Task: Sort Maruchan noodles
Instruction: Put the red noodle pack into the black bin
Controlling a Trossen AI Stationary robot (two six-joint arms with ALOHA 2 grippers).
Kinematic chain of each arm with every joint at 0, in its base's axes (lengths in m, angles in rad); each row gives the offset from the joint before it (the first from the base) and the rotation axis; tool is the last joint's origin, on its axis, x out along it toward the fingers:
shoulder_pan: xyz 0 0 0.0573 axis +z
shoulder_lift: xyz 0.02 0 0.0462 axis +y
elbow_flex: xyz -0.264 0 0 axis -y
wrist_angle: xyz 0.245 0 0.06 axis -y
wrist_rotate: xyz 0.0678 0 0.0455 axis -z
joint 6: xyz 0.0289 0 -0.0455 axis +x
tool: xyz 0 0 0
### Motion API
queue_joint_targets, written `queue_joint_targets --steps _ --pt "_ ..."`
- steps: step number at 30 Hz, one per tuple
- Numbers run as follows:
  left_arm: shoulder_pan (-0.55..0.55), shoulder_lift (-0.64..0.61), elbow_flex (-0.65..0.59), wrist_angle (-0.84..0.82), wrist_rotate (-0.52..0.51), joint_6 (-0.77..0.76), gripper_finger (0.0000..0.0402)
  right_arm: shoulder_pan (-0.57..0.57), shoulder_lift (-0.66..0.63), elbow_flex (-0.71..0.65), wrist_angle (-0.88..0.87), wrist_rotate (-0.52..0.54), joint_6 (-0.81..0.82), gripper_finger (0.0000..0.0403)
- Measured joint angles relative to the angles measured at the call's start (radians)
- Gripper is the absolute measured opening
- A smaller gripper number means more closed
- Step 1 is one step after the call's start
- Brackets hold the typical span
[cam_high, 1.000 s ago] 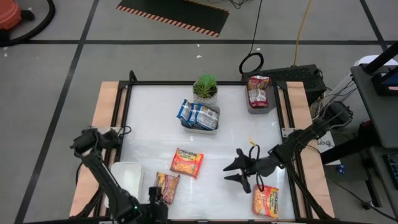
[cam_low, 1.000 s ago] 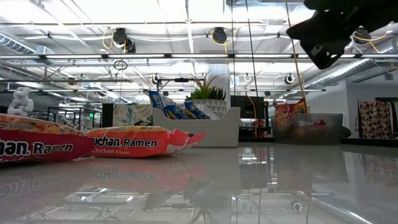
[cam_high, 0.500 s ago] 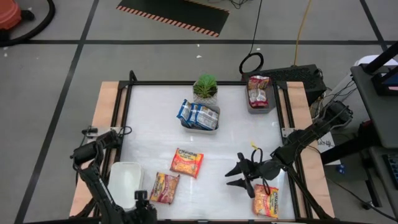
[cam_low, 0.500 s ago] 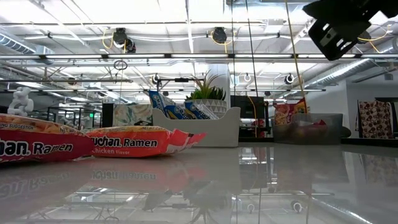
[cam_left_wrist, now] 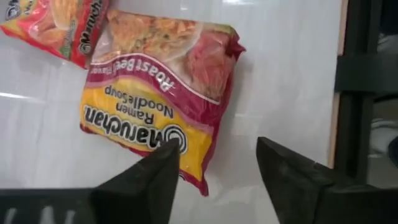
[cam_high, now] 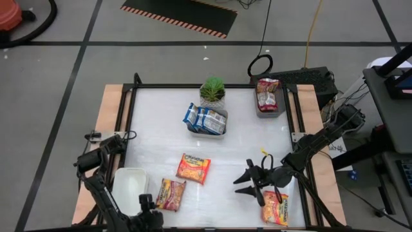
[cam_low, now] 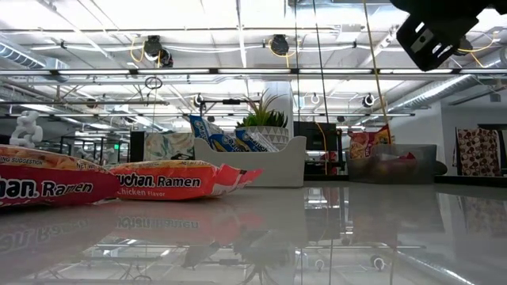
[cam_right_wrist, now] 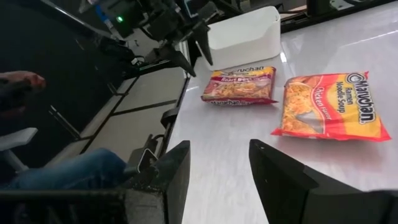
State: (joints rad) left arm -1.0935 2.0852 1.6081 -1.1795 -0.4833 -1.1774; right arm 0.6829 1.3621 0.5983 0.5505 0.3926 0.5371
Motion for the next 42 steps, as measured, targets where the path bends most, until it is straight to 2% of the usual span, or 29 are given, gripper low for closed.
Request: queue_joint_targets --steps 4,7,19,24,36,42 --pt "-0.002 0.025 0.000 -0.003 -0.013 0.024 0.0259 0.011 0.000 0.000 -0.001 0.000 0.000 0.0160" --pt "0.000 0.046 0.000 -0.011 -0.017 0.030 0.0275 0.014 0.000 0.000 0.000 -0.001 -0.001 0.0160" --pt "0.005 0.116 0.000 -0.055 -0.017 0.064 0.0272 0.014 0.000 0.000 -0.001 -0.001 0.003 0.0160" --pt "0.002 0.135 0.003 -0.086 -0.028 0.067 0.0218 0.014 0.000 0.000 0.001 -0.001 0.023 0.0160" --pt "0.008 0.141 -0.002 -0.119 -0.007 0.039 0.0015 0.014 0.000 0.000 0.007 -0.001 0.046 0.0160" --pt "0.022 0.141 0.022 -0.172 -0.004 0.008 0.0006 0.014 0.000 0.003 0.001 -0.004 0.044 0.0160"
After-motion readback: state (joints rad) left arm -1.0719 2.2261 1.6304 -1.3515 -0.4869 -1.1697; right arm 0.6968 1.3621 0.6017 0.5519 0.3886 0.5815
